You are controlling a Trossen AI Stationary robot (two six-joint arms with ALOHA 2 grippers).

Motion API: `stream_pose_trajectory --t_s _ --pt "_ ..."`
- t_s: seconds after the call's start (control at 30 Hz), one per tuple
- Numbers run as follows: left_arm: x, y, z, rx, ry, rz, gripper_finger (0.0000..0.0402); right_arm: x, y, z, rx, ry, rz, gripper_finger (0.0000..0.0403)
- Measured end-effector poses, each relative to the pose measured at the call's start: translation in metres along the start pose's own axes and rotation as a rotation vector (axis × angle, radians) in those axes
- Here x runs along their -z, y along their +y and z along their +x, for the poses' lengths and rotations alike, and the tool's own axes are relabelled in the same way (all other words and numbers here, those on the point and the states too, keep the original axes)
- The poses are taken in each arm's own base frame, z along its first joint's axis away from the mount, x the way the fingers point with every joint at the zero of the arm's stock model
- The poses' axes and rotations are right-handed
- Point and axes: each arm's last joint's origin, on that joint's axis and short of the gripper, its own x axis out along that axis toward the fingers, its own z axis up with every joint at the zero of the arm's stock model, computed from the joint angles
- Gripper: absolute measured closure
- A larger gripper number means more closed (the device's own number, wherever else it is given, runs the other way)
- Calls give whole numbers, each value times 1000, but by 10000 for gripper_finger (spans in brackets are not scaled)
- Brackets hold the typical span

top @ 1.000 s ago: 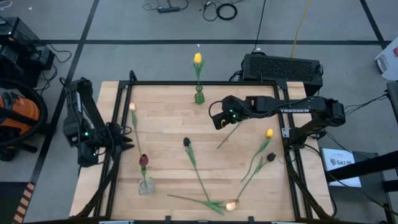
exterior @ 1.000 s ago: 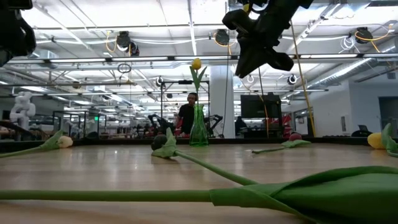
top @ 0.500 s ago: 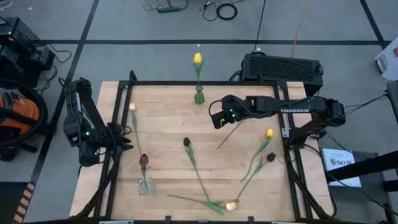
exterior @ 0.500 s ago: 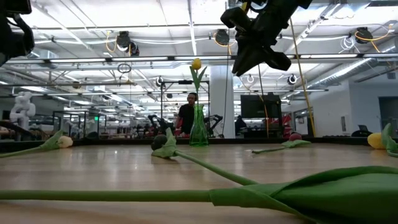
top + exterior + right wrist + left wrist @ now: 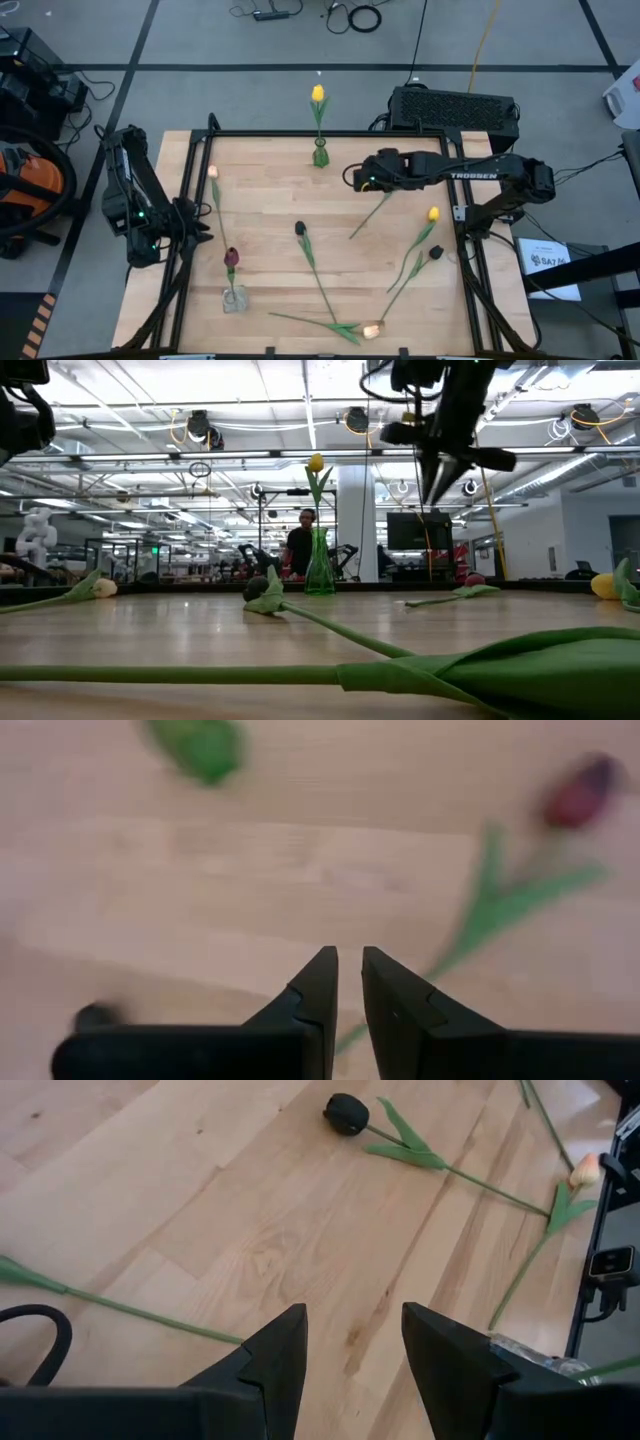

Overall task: Sort flowers into vase by color
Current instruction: Put the dark red flower into the transparent vase

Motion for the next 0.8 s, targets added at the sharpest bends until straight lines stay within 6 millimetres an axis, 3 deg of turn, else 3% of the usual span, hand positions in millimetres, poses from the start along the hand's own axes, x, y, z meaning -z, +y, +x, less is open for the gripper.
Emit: stream_pose_trajectory --t_s 0.33,0.47,0.8 --pt "0 -3 0 25 2 -19 230 -4 -10 9 129 15 115 321" --pt "1 -6 0 57 -10 -41 230 -9 -10 32 208 29 111 290" --pt "-4 -18 1 136 -332 -72 230 -27 -26 92 462 108 177 217"
